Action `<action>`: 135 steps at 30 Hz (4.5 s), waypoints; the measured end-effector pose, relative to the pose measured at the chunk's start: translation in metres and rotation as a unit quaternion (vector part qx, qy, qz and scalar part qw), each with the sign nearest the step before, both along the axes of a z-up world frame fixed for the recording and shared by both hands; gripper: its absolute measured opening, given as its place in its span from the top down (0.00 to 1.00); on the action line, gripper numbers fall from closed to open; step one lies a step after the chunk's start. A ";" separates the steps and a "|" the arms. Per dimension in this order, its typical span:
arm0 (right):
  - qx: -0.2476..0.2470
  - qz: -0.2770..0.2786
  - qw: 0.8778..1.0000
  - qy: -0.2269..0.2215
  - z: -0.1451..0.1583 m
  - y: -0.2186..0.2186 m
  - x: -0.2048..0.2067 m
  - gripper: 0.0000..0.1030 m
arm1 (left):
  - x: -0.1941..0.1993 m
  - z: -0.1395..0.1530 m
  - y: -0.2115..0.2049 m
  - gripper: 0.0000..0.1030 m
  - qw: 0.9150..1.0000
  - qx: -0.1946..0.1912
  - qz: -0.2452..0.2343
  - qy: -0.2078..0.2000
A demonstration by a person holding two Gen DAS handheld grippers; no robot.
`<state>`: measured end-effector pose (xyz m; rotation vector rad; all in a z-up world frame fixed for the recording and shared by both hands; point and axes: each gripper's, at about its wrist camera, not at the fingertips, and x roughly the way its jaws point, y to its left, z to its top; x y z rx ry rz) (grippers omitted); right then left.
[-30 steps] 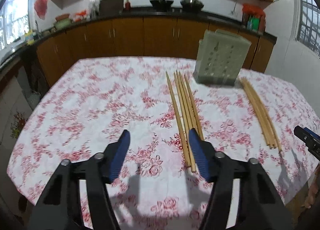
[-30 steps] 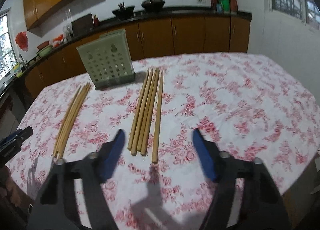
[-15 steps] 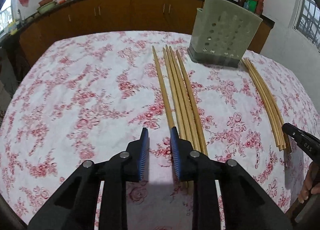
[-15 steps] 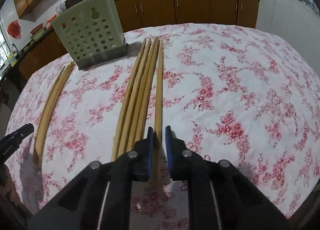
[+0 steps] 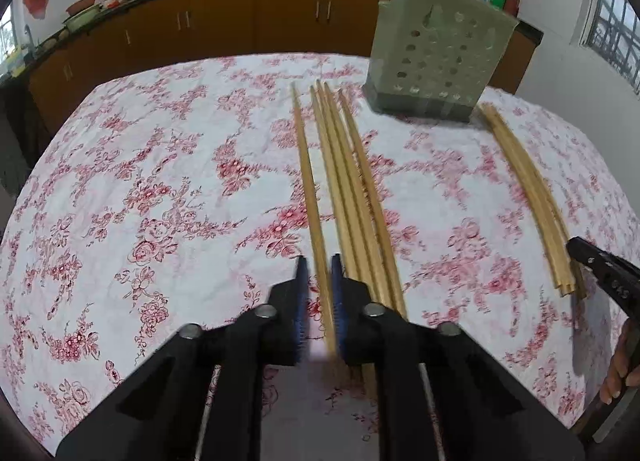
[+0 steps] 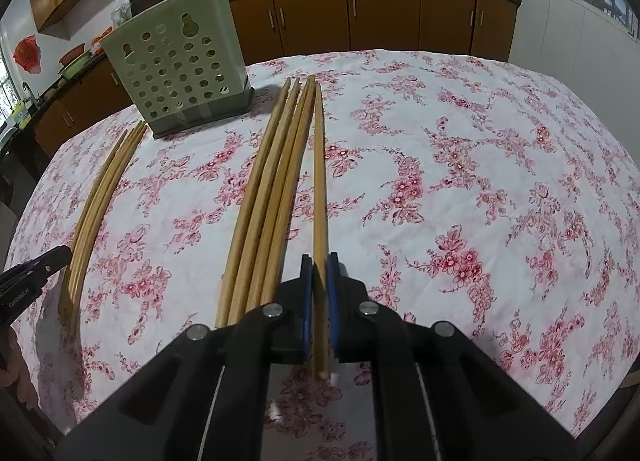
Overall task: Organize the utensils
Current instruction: 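Grasp one wooden chopstick with the left gripper while the right gripper grasps another, then lift the left gripper's chopstick over the green caddy while the right gripper carries its chopstick there, then open the right gripper to drop its chopstick into the caddy while the left gripper releases its own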
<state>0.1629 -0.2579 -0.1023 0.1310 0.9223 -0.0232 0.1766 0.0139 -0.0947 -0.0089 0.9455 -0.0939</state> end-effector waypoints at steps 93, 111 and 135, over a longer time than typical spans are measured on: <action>0.035 -0.006 0.902 -0.430 0.291 -0.013 0.037 0.92 | 0.024 0.265 0.014 0.93 0.925 -0.087 0.026 -0.369; 0.038 0.013 0.934 -0.355 0.225 0.013 0.111 0.92 | 0.072 0.196 -0.022 0.93 0.943 -0.122 -0.004 -0.310; 0.015 -0.003 0.940 -0.342 0.226 -0.009 0.052 0.65 | 0.038 0.207 -0.001 0.87 0.947 -0.127 -0.007 -0.297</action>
